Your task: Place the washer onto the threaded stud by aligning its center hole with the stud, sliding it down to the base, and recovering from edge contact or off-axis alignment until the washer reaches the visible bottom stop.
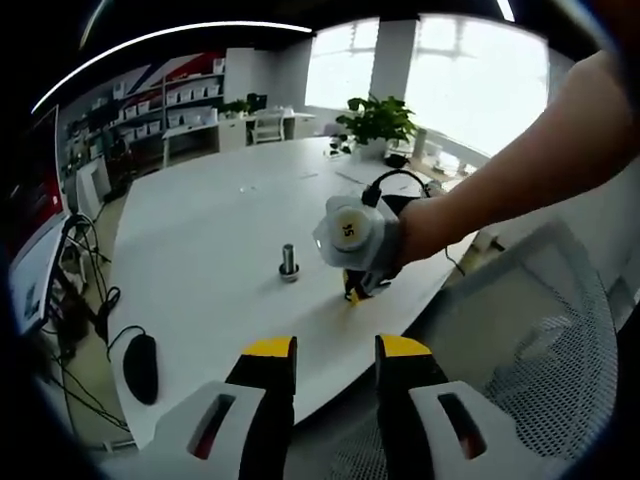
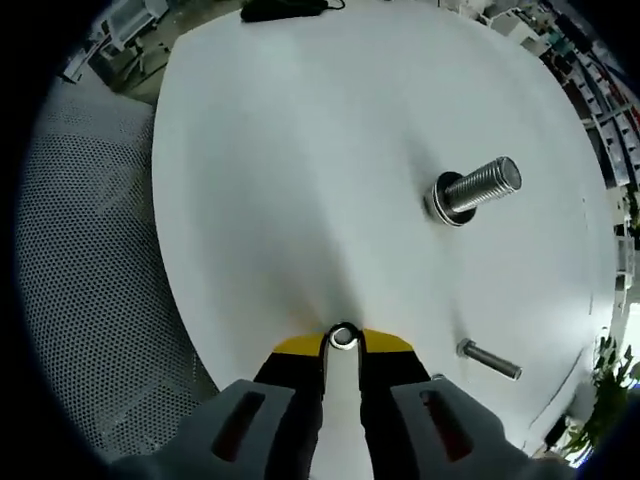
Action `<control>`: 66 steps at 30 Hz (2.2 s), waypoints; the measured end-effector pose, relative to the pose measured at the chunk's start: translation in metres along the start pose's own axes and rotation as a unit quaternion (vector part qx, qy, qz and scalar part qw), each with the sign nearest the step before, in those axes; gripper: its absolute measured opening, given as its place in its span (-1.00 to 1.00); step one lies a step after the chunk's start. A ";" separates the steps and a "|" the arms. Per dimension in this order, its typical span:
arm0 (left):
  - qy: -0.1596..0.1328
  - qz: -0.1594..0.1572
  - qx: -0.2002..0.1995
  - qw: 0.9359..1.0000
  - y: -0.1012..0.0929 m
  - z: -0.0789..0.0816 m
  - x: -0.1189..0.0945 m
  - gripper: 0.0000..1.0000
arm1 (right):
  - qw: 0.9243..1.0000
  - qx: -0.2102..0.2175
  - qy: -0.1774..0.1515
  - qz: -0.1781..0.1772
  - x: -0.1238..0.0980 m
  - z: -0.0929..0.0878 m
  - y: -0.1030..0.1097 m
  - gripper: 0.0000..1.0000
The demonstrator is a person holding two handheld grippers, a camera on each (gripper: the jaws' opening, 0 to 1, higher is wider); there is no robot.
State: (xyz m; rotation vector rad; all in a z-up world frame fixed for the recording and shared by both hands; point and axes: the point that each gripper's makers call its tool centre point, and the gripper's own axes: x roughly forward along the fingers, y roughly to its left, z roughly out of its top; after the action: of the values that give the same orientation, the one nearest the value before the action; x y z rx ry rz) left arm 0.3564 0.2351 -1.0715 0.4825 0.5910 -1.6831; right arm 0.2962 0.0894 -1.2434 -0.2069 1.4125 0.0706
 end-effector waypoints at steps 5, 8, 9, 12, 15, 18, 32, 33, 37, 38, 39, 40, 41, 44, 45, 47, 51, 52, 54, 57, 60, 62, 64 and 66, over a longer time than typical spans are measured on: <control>0.001 0.001 0.003 1.000 0.002 -0.002 0.002 -0.41 | 0.999 0.049 -0.005 0.006 -0.007 -0.013 -0.003 -0.72; 0.001 0.002 0.004 1.000 0.002 -0.002 0.003 -0.41 | 0.998 0.060 -0.010 0.003 -0.011 -0.019 -0.011 -0.72; 0.001 0.001 0.004 1.000 0.001 -0.001 0.002 -0.41 | 0.998 0.065 -0.012 0.002 -0.012 -0.020 -0.015 -0.72; 0.001 0.001 0.004 1.000 0.000 0.000 0.002 -0.41 | 0.997 0.077 -0.019 -0.007 -0.028 -0.027 -0.023 -0.72; 0.001 0.000 0.004 1.000 -0.001 0.000 0.001 -0.41 | 0.994 0.100 -0.035 -0.020 -0.036 -0.032 -0.042 -0.72; 0.003 0.000 0.006 1.000 -0.001 -0.001 0.001 -0.41 | 0.989 0.134 -0.049 -0.024 -0.048 -0.034 -0.051 -0.72; 0.005 0.002 0.003 1.000 0.002 -0.002 0.002 -0.41 | 0.983 0.155 -0.085 -0.053 -0.064 -0.031 -0.087 -0.72; 0.006 0.002 0.005 1.000 0.001 -0.002 0.002 -0.41 | 0.982 0.159 -0.091 -0.049 -0.063 -0.029 -0.092 -0.72; 0.007 0.003 0.006 1.000 0.006 -0.007 0.007 -0.41 | 0.982 0.155 -0.096 -0.053 -0.062 -0.024 -0.101 -0.72; 0.007 0.002 0.004 1.000 0.006 -0.007 0.007 -0.41 | 0.982 0.153 -0.097 -0.053 -0.061 -0.022 -0.102 -0.72; 0.007 0.003 0.004 1.000 0.004 -0.005 0.004 -0.41 | 0.982 0.151 -0.098 -0.055 -0.060 -0.021 -0.105 -0.72; 0.007 0.003 0.004 1.000 0.003 -0.003 0.002 -0.41 | 0.982 0.151 -0.099 -0.055 -0.060 -0.021 -0.105 -0.72; 0.007 0.002 0.004 1.000 0.002 -0.003 0.002 -0.41 | 0.982 0.151 -0.099 -0.055 -0.060 -0.020 -0.106 -0.72; 0.008 0.002 0.005 1.000 0.002 -0.003 0.001 -0.41 | 0.982 0.150 -0.098 -0.053 -0.059 -0.018 -0.106 -0.72; 0.008 0.002 0.006 1.000 0.002 -0.003 0.001 -0.41 | 0.983 0.149 -0.097 -0.053 -0.058 -0.017 -0.107 -0.72; 0.007 0.003 0.005 1.000 0.006 -0.006 0.005 -0.41 | 0.983 0.143 -0.099 -0.054 -0.058 -0.014 -0.109 -0.72; 0.009 0.002 0.004 1.000 0.006 -0.007 0.005 -0.41 | 0.984 0.141 -0.094 -0.053 -0.059 -0.017 -0.107 -0.72; 0.009 0.002 0.004 1.000 0.003 -0.004 0.003 -0.41 | 0.985 0.137 -0.091 -0.055 -0.058 -0.017 -0.107 -0.72; 0.010 0.002 0.004 1.000 0.002 -0.003 0.002 -0.41 | 0.986 0.132 -0.087 -0.055 -0.057 -0.017 -0.106 -0.72; 0.009 0.001 0.004 1.000 0.002 -0.003 0.002 -0.41 | 0.986 0.128 -0.088 -0.052 -0.056 -0.014 -0.104 -0.72; 0.011 0.001 0.004 1.000 0.001 -0.004 0.002 -0.41 | 0.987 0.124 -0.087 -0.051 -0.056 -0.013 -0.102 -0.72; 0.011 0.000 0.003 1.000 0.001 -0.004 0.002 -0.41 | 0.987 0.127 -0.088 -0.052 -0.056 -0.012 -0.102 -0.71; 0.011 0.000 0.003 1.000 0.001 -0.004 0.002 -0.41 | 0.987 0.128 -0.087 -0.051 -0.055 -0.011 -0.103 -0.72; 0.011 0.000 0.002 1.000 0.001 -0.004 0.002 -0.41 | 0.987 0.127 -0.085 -0.049 -0.052 -0.010 -0.105 -0.72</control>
State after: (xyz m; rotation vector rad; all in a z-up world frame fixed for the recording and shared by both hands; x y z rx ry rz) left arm 0.3570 0.2360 -1.0763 0.5048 0.6032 -1.6815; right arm 0.2963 -0.0110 -1.1829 -0.0575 1.2263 -0.1684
